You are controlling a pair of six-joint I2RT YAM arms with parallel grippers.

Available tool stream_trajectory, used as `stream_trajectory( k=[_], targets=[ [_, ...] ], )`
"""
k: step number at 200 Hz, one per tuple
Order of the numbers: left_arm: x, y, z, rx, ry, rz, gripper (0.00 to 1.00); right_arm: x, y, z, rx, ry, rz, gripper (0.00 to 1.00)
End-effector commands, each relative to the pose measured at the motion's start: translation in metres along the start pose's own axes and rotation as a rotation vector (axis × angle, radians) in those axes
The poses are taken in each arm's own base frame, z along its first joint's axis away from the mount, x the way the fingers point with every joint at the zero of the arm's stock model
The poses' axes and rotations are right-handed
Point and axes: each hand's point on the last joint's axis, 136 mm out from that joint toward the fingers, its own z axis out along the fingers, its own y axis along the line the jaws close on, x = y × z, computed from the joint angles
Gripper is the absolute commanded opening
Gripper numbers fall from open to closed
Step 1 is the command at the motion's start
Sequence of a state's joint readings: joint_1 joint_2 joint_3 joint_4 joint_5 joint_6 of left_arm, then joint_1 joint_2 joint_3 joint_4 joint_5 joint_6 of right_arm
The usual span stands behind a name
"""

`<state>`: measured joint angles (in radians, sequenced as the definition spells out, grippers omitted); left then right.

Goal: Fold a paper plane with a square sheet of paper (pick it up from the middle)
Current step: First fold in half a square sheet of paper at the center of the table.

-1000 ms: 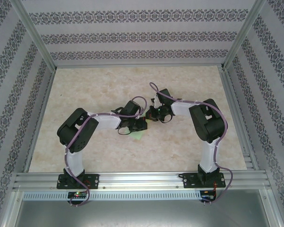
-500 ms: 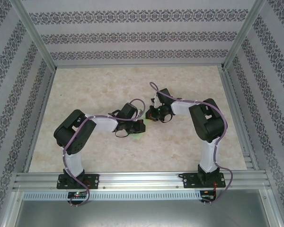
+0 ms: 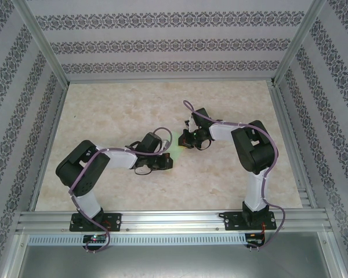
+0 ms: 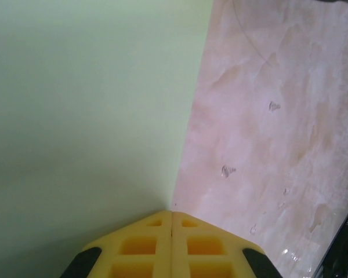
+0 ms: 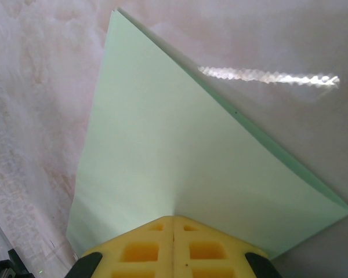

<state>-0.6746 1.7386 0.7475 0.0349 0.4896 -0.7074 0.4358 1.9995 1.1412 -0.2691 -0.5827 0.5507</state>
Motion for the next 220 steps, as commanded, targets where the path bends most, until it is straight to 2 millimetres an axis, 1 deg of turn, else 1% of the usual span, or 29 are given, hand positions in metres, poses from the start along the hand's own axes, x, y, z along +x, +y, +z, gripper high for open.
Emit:
stream_trajectory(
  k=[1, 40, 57, 73, 82, 97, 110, 125, 136, 151, 161, 169, 185, 203, 220],
  targets=[
    [0.051, 0.031, -0.004, -0.084, 0.151, -0.069, 0.0, 0.027, -0.059, 0.016, 0.185, 0.073, 0.085, 0.0],
    [0.059, 0.029, -0.015, -0.094, 0.177, -0.029, 0.0, 0.026, -0.059, 0.016, 0.186, 0.071, 0.082, 0.0],
    [0.053, 0.024, -0.021, -0.101, 0.165, -0.004, 0.0, 0.024, -0.056, 0.015, 0.183, 0.066, 0.077, 0.0],
    [0.037, 0.014, -0.029, -0.106, 0.12, 0.014, 0.0, 0.019, -0.049, 0.011, 0.168, 0.054, 0.06, 0.0],
    [0.022, 0.007, -0.037, -0.107, 0.071, 0.017, 0.0, 0.014, -0.04, 0.007, 0.153, 0.04, 0.042, 0.0],
    [-0.004, 0.0, -0.052, -0.113, -0.019, 0.002, 0.0, 0.002, -0.018, -0.002, 0.113, 0.006, 0.002, 0.0],
    [-0.025, 0.001, -0.068, -0.133, -0.098, -0.034, 0.0, -0.009, 0.006, -0.012, 0.081, -0.03, -0.039, 0.0],
    [-0.043, 0.011, -0.087, -0.176, -0.182, -0.092, 0.0, -0.018, 0.036, -0.023, 0.052, -0.069, -0.092, 0.0],
    [-0.053, 0.021, -0.1, -0.198, -0.229, -0.146, 0.0, -0.019, 0.052, -0.028, 0.057, -0.087, -0.123, 0.0],
    [-0.062, 0.042, -0.119, -0.238, -0.286, -0.234, 0.08, -0.016, 0.067, -0.028, 0.089, -0.104, -0.148, 0.01],
    [-0.065, 0.054, -0.129, -0.254, -0.315, -0.285, 0.16, -0.01, 0.076, -0.023, 0.113, -0.107, -0.167, 0.04],
    [-0.067, 0.065, -0.136, -0.266, -0.335, -0.331, 0.21, -0.006, 0.078, -0.02, 0.149, -0.116, -0.166, 0.08],
    [-0.067, 0.08, -0.146, -0.283, -0.35, -0.393, 0.31, 0.004, 0.083, -0.008, 0.206, -0.11, -0.174, 0.11],
    [-0.068, 0.093, -0.153, -0.298, -0.363, -0.443, 0.38, 0.014, 0.09, 0.008, 0.243, -0.089, -0.189, 0.12],
    [-0.069, 0.1, -0.157, -0.304, -0.381, -0.471, 0.4, 0.023, 0.095, 0.023, 0.258, -0.055, -0.205, 0.12]
  ],
)
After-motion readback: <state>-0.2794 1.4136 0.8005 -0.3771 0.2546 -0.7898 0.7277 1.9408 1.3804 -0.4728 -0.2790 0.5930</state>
